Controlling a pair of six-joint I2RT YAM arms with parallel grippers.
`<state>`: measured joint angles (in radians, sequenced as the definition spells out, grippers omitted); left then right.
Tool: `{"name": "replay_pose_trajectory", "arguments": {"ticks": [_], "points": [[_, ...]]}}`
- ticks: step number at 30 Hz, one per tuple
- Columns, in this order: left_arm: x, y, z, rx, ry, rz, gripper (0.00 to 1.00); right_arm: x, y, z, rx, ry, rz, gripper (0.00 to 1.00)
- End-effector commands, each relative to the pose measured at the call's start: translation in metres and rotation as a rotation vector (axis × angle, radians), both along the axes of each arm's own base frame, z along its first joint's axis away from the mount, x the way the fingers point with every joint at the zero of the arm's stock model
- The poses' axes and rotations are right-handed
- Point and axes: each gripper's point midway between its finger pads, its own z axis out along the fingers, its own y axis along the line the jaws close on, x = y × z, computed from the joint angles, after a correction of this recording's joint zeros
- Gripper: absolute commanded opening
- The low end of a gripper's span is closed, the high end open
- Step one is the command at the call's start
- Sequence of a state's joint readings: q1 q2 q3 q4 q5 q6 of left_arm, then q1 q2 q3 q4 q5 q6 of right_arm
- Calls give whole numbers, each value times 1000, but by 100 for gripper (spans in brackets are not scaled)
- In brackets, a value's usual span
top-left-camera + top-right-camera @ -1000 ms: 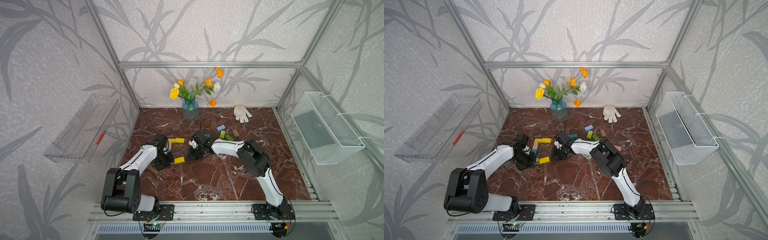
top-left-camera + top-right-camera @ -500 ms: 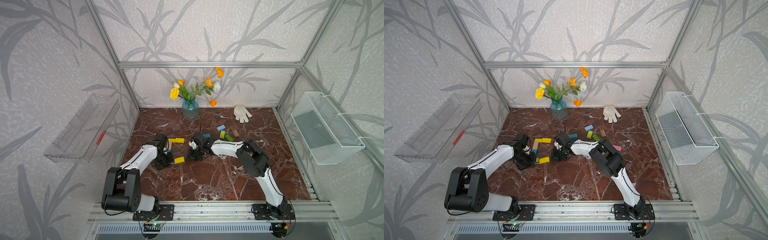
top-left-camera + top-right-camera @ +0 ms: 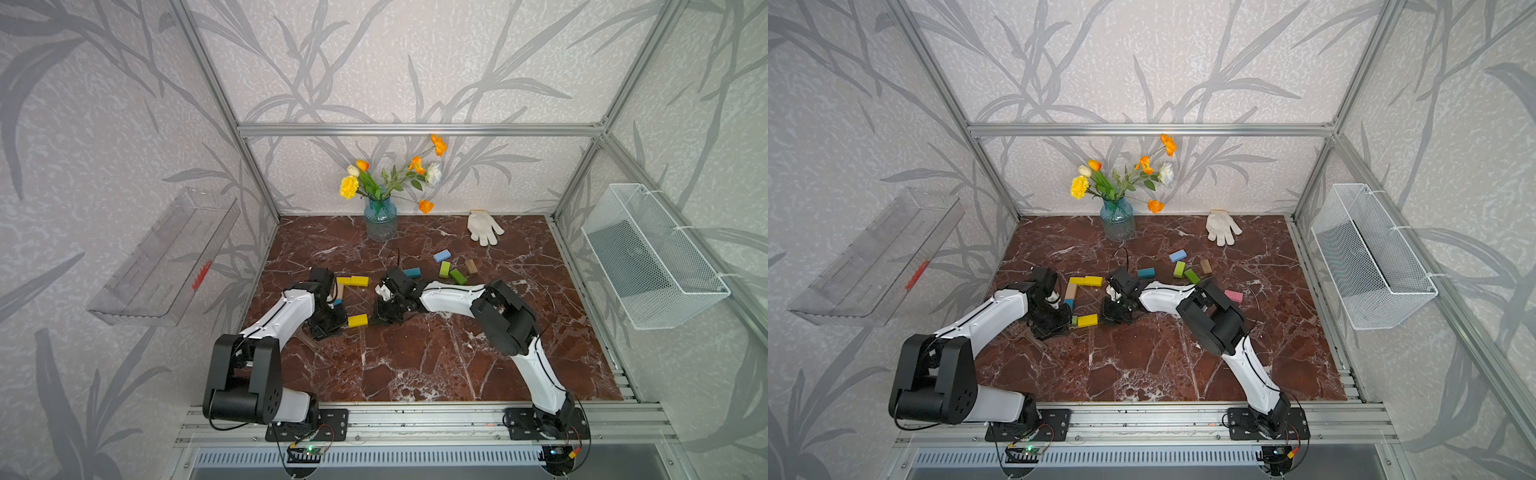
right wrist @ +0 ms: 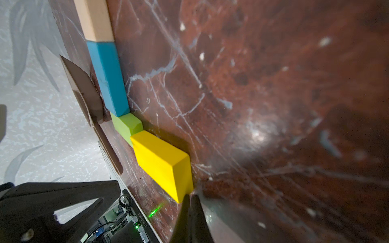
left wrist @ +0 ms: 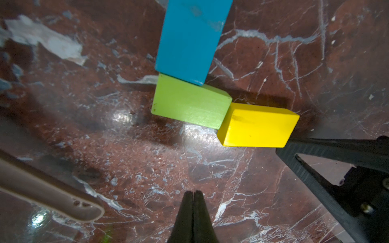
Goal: Assemble the letter c with building blocks
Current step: Adjust the building block at the center of the board.
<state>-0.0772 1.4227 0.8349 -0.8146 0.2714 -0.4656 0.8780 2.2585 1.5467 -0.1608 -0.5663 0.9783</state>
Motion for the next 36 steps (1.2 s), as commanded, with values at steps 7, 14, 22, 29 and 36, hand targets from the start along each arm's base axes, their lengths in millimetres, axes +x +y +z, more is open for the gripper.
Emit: {"name": "replay_pose_trajectory", "arguments": {"ticks": [7,14,22,29,36], "points": [[-4,1,-5,-2,18,-8,0,-8,6,-3,10,11,18,0],[-4,1,-5,-3,16,-7,0,-12,12,-1,12,11,29,0],[-5,1,-5,0,25,-6,0,-11,10,1,3,2,44,0],[-1,2,2,1,-12,-11,0,-8,-5,10,-34,-45,41,0],[14,-10,19,-65,-123,-35,10,-5,-37,31,-85,-123,71,6]]}}
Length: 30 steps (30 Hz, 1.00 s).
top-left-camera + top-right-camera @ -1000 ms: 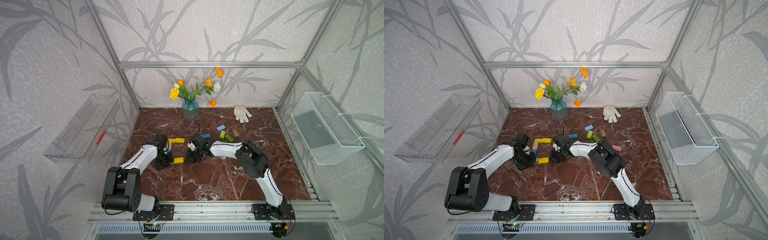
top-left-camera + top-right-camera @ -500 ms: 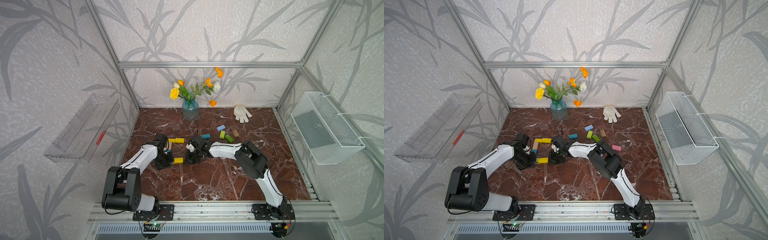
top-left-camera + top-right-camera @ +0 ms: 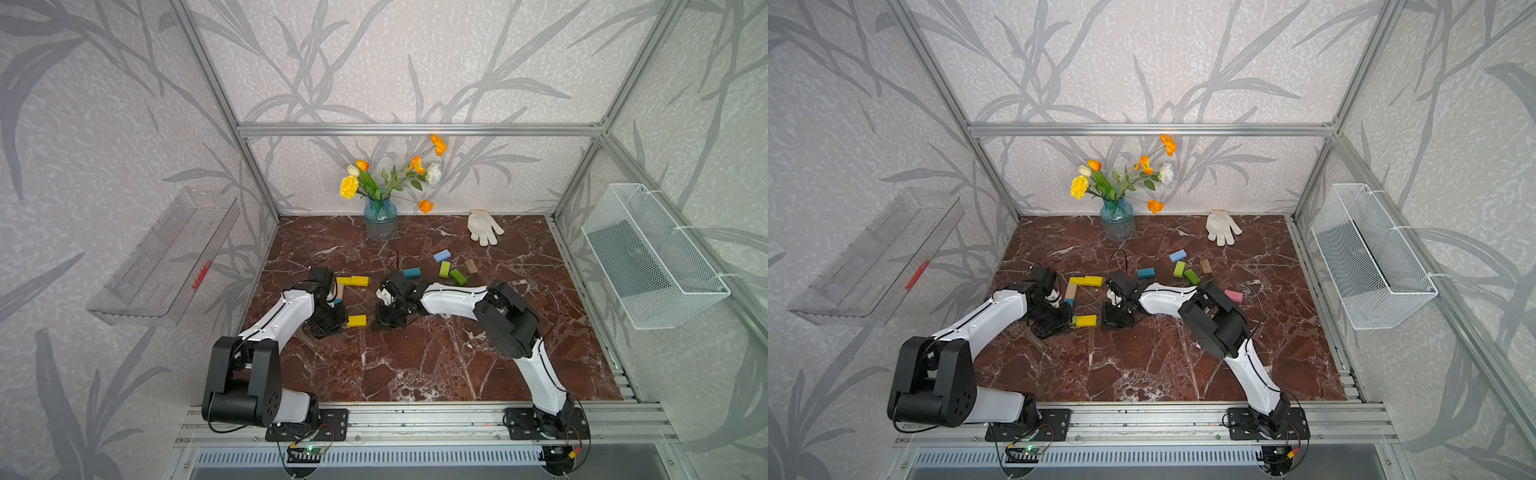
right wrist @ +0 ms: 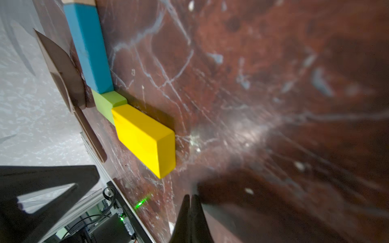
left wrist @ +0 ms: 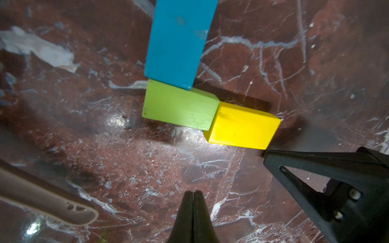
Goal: Assemble the letter c with building blocks
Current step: Adjust the building block at the center of the board, then pick up the building block from the center of the board.
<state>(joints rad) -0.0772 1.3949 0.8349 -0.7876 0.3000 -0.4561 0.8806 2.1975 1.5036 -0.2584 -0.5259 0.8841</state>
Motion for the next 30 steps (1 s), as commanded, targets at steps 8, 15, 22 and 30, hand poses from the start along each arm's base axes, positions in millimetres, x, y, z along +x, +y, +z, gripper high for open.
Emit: {"name": "replay_pose_trajectory", "arguments": {"ticks": [8,15,22,30], "points": [[34,-16,34,-54,-181,-61,33,17,-71,53,-103,-173,93,38],[61,-34,52,-56,-239,-136,43,34,-123,72,-204,-255,72,63],[78,-57,59,-63,-254,-225,50,51,-172,83,-343,-285,19,73],[100,-82,66,-42,-284,-340,52,65,-240,93,-479,-245,-79,82]]}}
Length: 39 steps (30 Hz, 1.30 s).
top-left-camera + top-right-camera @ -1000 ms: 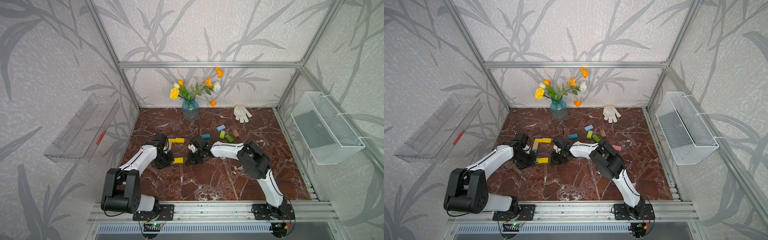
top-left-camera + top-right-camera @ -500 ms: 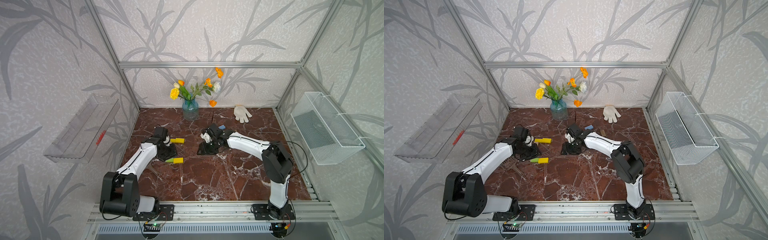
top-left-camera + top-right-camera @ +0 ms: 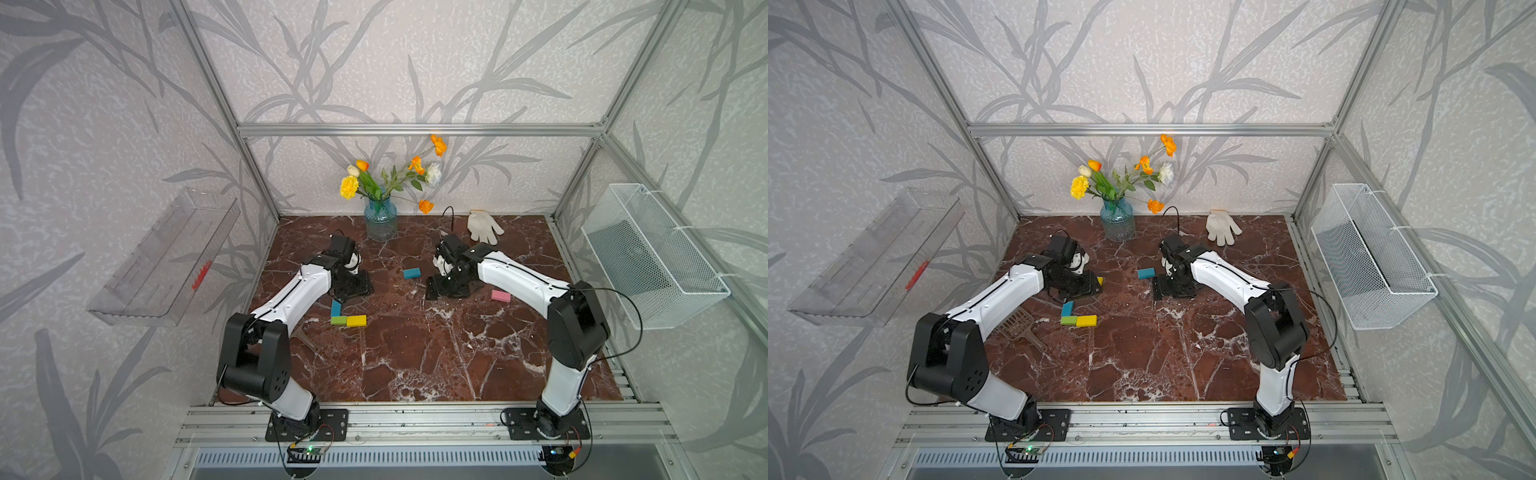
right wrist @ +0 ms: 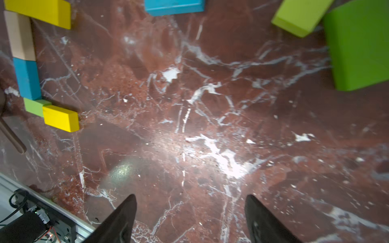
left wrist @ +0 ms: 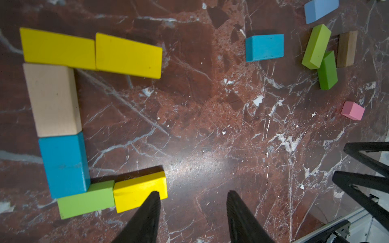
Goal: Assemble the letter c with building blocks
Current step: Pick up the building block from the center of the board.
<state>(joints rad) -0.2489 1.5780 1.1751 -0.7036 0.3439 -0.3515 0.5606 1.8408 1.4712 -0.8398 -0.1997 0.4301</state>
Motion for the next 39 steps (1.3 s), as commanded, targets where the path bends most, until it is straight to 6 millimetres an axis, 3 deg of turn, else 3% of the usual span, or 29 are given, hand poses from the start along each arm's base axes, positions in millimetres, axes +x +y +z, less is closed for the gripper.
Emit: {"name": "replay_pose_trajectory", "arguments": {"ticks": [1,6,14,22,33,39], "points": [[9,-9,7,28,-33,-69,52,1,-42,17,-83,-13,-53,84],[21,-22,9,50,-57,-112,52,3,-86,18,-142,6,-155,98],[48,-53,13,31,-111,-128,52,13,-147,1,-191,58,-299,99],[65,-77,14,10,-192,-198,52,26,-170,-21,-229,102,-326,99],[68,-81,12,-5,-193,-226,52,36,-194,-54,-264,161,-348,99],[68,-85,7,-18,-175,-228,52,43,-202,-62,-293,165,-359,99]]}}
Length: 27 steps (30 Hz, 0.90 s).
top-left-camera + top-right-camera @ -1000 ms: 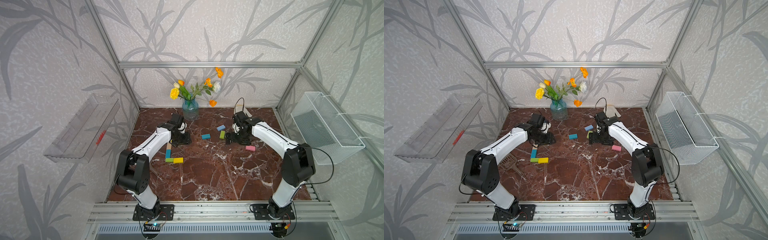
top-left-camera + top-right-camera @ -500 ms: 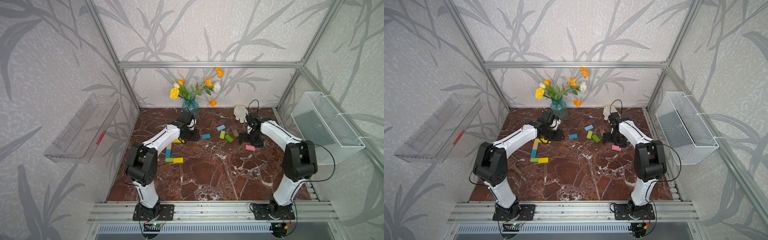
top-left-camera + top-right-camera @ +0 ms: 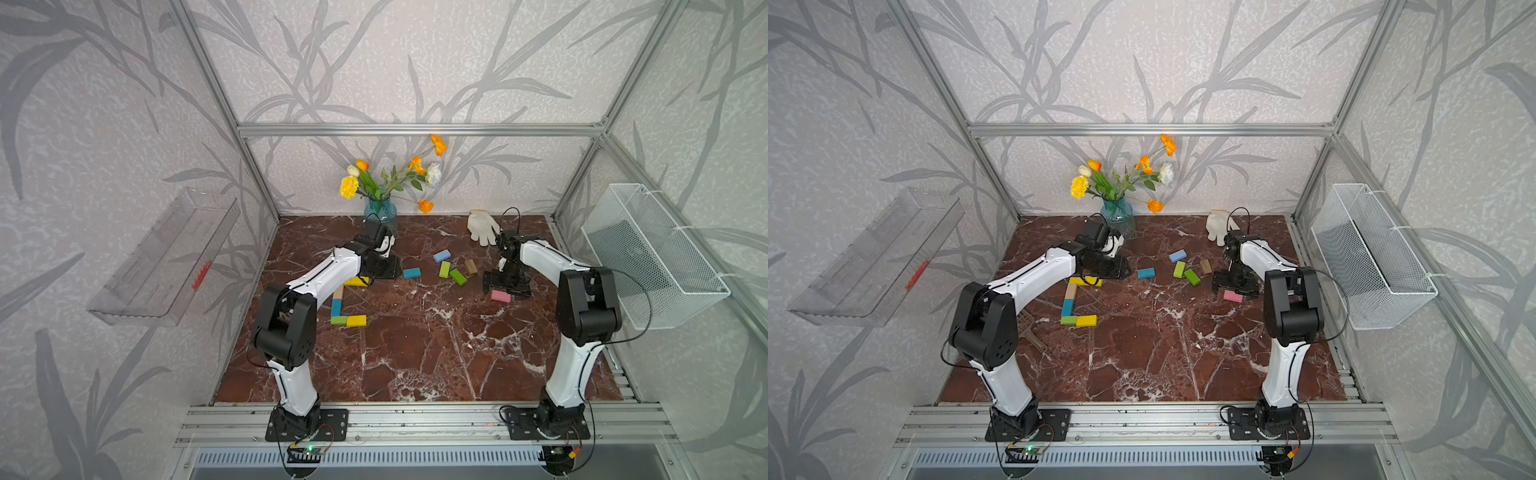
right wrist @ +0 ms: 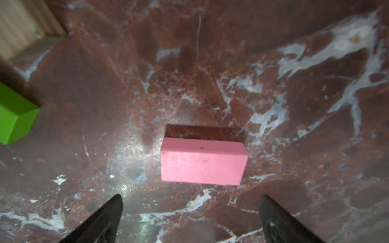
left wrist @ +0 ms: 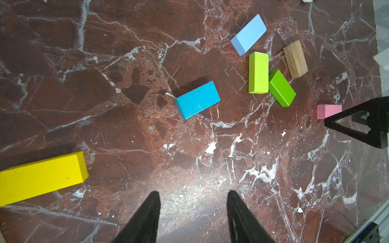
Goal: Assemble the letter c with building blocks
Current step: Pick up the building block from the center of the board.
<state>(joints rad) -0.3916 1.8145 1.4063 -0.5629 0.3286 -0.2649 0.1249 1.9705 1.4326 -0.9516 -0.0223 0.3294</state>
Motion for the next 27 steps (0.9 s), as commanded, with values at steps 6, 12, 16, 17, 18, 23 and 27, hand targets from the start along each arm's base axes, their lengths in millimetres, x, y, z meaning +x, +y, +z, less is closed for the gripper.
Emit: {"name": "replay_pose_trajectory", "arguments": {"ticks": [6,12,16,17,18,23,27], "points": [[6,-8,2,-25,2,-16,52,13,-11,-2,-5,-17,-27,93],[8,-9,2,-32,4,-15,52,13,-13,-7,10,-6,-36,84],[7,-10,3,-40,10,-14,52,14,-13,-10,19,-6,-31,84],[7,-10,4,-41,8,-14,52,14,-13,-11,25,-7,-29,83],[7,-10,4,-42,8,-13,52,14,-12,-13,35,-6,-28,81],[7,-12,5,-50,16,-13,52,14,-9,-20,55,4,-15,73],[7,-11,8,-48,10,-13,52,15,-8,-19,62,-3,-1,65]]}}
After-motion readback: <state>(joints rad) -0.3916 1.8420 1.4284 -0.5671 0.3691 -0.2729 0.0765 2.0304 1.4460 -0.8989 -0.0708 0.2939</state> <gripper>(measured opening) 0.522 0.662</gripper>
